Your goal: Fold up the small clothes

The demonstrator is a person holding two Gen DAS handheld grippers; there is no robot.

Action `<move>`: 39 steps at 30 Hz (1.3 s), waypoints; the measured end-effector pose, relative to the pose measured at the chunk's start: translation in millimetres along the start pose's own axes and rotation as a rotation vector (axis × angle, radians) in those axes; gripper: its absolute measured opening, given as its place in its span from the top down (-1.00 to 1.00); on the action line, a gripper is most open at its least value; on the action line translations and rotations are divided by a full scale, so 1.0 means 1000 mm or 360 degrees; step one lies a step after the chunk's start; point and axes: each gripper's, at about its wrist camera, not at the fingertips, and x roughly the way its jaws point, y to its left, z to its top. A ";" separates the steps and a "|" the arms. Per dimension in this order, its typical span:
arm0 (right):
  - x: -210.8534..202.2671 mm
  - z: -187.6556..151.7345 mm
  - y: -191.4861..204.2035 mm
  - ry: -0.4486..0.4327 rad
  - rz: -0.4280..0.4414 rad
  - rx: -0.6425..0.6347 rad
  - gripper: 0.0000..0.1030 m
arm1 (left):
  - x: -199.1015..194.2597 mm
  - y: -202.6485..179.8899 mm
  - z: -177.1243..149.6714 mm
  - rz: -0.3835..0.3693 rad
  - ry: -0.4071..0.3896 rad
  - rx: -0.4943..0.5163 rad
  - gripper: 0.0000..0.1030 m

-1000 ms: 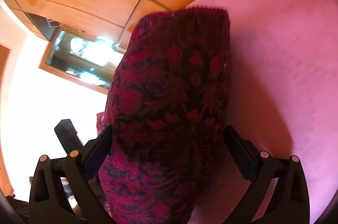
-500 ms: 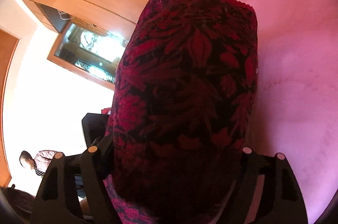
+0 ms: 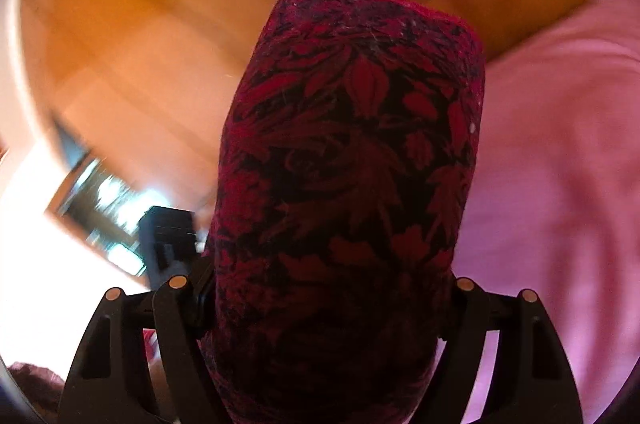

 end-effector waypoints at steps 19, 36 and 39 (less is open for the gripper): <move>-0.037 -0.031 0.054 -0.0215 -0.0836 -0.0452 0.08 | 0.036 -0.058 -0.040 0.0687 -0.0015 0.0344 -0.03; 0.024 -0.053 0.045 -0.0148 -0.1213 -0.0608 0.12 | 0.029 -0.056 -0.052 0.0830 -0.0073 0.0284 -0.19; 0.011 -0.054 0.050 -0.0170 -0.1185 -0.0543 -0.08 | 0.020 -0.062 -0.054 0.0853 -0.0103 0.0282 -0.26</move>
